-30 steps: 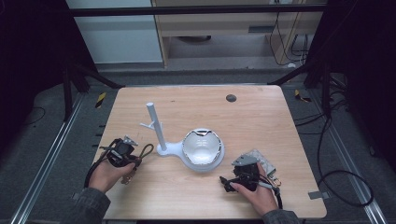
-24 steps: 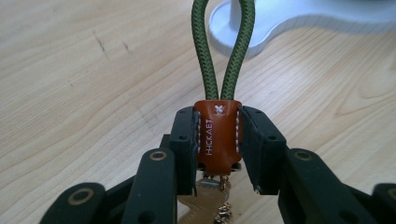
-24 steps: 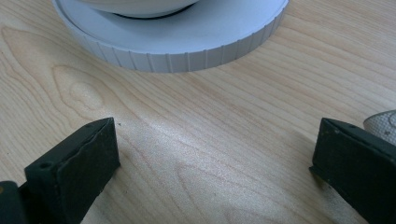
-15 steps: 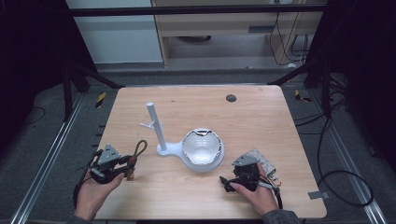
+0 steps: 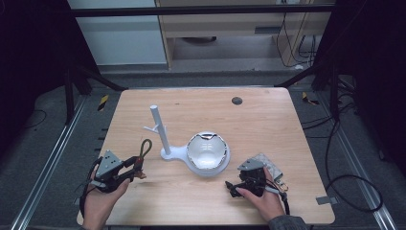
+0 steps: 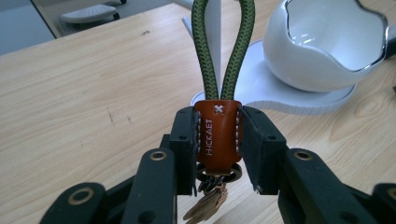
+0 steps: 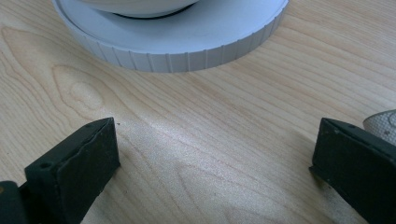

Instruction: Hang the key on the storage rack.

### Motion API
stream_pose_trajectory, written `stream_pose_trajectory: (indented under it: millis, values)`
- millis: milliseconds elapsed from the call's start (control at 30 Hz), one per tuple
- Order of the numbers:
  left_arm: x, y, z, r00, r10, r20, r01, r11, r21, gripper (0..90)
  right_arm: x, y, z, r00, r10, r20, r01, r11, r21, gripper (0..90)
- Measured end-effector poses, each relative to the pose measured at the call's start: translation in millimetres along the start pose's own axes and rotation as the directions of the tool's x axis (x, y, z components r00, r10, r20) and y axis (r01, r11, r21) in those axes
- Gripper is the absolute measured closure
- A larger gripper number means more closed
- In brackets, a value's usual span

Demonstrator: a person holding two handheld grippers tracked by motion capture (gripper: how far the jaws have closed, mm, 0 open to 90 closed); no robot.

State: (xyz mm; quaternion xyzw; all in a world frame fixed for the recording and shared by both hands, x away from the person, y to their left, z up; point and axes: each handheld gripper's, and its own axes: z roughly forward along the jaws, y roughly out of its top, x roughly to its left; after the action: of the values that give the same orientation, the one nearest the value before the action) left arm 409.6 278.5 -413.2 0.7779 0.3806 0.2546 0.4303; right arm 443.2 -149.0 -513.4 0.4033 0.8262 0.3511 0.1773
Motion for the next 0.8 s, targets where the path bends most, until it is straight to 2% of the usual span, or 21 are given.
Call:
stream_pose_trajectory:
  millis: [233, 367, 633, 800]
  values:
    - [-8.6, 3.0, -2.3, 0.9996, 0.02, 0.022, -0.019, 0.9996, -0.022, 66.6, 0.4, -0.8, -0.9, 1.0, 0.004, -0.001, -0.004, 1.0, 0.0, 0.5]
    - [-9.9, 5.3, -2.5, 0.9994, 0.008, 0.032, -0.007, 0.9994, -0.033, 66.5, 0.4, -0.8, -0.9, 1.0, 0.004, 0.0, -0.004, 1.0, 0.0, 0.6]
    - [-11.1, 11.9, -4.3, 0.9999, -0.002, 0.016, 0.004, 0.9976, -0.07, 66.5, 0.4, -0.8, -0.9, 1.0, 0.004, -0.001, -0.004, 1.0, 0.0, 0.6]
    - [-13.8, 17.5, -6.6, 0.9999, 0.006, 0.014, -0.005, 0.996, -0.089, 66.5, 0.4, -0.8, -0.9, 1.0, 0.004, 0.0, -0.004, 1.0, -0.001, 0.5]
